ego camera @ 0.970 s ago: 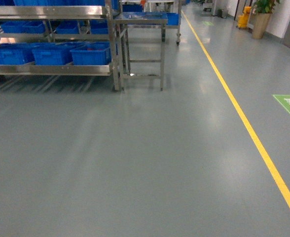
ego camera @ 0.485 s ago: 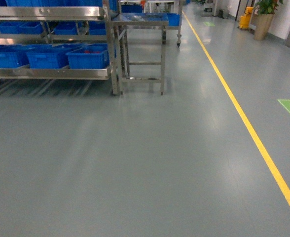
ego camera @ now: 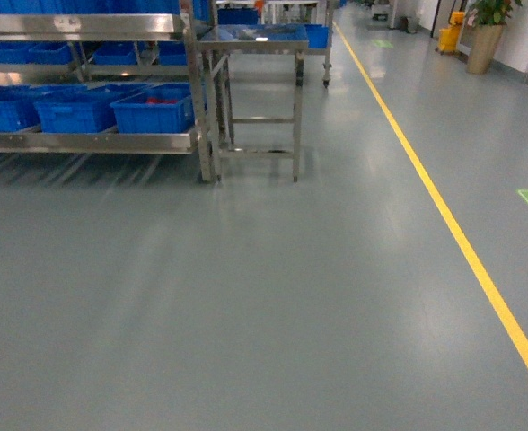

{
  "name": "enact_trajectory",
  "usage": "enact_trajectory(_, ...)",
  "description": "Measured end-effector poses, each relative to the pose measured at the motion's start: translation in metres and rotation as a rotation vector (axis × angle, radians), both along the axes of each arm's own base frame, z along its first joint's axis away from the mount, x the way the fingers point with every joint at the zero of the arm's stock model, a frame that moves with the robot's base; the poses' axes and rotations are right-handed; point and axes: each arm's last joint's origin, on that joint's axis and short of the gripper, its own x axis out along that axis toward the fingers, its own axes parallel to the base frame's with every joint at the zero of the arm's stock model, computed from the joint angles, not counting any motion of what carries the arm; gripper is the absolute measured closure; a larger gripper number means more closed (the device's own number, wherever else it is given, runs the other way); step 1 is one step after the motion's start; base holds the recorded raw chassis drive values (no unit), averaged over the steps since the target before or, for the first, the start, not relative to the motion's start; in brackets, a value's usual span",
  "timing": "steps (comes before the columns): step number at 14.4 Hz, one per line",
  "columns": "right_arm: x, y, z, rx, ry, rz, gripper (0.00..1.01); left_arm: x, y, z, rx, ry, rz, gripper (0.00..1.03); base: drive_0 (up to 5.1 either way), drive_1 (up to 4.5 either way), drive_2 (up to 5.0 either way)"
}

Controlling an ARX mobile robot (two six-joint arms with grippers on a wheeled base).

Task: Pick blue part to blue bin on bottom shelf

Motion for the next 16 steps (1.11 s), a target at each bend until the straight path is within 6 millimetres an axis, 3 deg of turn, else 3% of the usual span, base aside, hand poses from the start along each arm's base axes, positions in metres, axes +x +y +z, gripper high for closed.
enact_trajectory(16, 0.0, 0.0, 0.0001, 0.0, -0.002, 0.0, 0.03, 0.0, 0.0, 0.0, 0.0, 0.0, 0.001, 0.59, -0.1, 3.96, -4.1)
